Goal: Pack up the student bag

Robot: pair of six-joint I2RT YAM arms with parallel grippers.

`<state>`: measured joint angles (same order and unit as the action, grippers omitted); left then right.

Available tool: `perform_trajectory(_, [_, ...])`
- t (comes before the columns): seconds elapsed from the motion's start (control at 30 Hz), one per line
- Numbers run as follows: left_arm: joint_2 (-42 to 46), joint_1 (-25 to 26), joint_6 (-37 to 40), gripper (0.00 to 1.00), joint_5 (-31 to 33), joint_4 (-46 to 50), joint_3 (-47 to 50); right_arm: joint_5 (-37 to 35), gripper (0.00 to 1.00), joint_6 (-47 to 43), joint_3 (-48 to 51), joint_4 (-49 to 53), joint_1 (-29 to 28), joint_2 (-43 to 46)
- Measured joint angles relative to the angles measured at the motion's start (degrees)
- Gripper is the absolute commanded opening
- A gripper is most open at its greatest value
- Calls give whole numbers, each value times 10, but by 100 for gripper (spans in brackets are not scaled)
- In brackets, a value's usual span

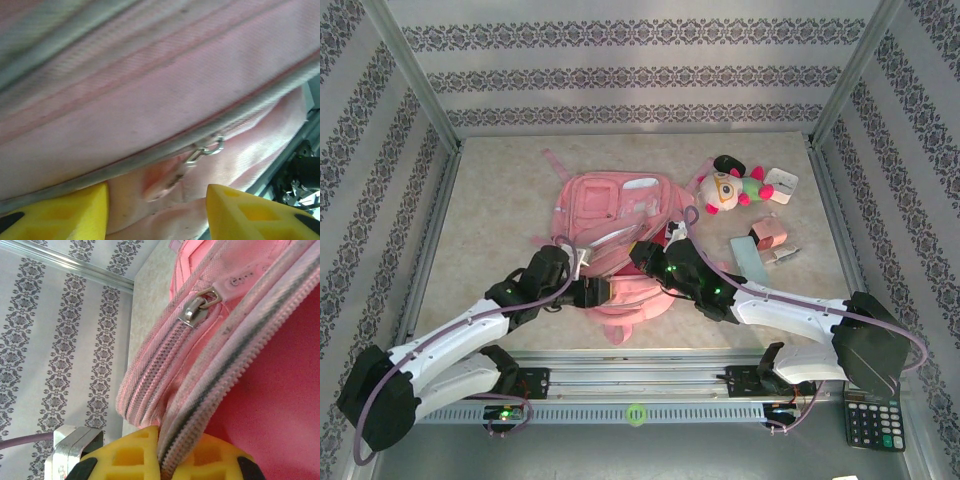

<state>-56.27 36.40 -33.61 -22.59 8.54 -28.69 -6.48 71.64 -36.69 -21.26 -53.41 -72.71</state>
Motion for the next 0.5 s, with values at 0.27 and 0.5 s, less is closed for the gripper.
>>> perform_trajectory(0.27, [-7, 34, -6, 33, 11, -52, 0, 0, 0, 0, 0, 0, 0, 0])
perform_trajectory(0.5, [-12, 36, -1, 10, 52, -49, 0, -2, 0, 0, 0, 0, 0, 0])
